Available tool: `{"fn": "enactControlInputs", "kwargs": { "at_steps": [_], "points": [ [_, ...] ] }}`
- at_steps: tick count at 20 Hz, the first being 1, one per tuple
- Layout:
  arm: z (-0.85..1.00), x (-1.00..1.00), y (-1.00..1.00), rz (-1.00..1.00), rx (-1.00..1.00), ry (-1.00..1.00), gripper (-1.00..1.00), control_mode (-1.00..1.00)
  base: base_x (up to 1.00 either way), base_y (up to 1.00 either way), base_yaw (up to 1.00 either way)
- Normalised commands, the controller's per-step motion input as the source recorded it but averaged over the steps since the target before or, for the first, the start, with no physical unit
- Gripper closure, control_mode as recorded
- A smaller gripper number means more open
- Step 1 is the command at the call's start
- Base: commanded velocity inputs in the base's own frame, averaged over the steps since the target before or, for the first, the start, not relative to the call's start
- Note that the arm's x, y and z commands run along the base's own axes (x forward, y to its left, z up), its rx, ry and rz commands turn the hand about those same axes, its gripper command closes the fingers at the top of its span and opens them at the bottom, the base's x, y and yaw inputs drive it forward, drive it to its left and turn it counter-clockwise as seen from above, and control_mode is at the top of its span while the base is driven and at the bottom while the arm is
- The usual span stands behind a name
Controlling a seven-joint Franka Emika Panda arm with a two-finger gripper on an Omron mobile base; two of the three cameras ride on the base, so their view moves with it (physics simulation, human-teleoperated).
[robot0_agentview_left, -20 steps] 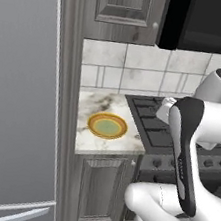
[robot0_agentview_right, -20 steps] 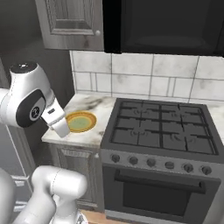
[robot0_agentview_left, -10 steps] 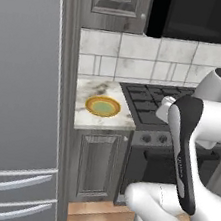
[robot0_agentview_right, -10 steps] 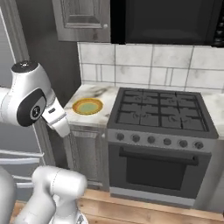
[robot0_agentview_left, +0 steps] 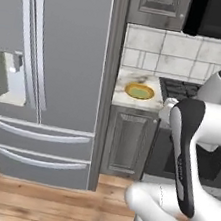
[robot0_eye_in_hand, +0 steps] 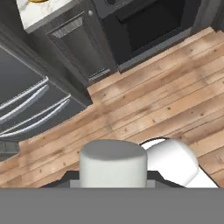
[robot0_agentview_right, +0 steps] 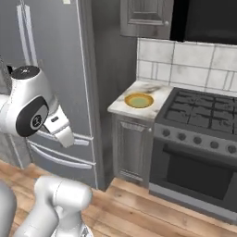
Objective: Pick up the marshmallow and place it in the cup of hot chocolate on the dining counter.
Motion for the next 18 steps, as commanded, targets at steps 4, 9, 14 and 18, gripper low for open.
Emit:
{"fn": "enactControlInputs", "kwargs": {
  "at_steps": [4,9,14,18],
  "points": [
    [0.0,0.0,0.0,0.0,0.0,0.0,1.0,1.0,-0.16,0.0,0.9],
    [0.0,0.0,0.0,0.0,0.0,0.0,1.0,1.0,0.0,0.01,1.0],
    [0.0,0.0,0.0,0.0,0.0,0.0,1.0,1.0,0.0,0.05,1.0],
    [0.0,0.0,0.0,0.0,0.0,0.0,1.0,1.0,0.0,0.09,1.0]
  ]
}}
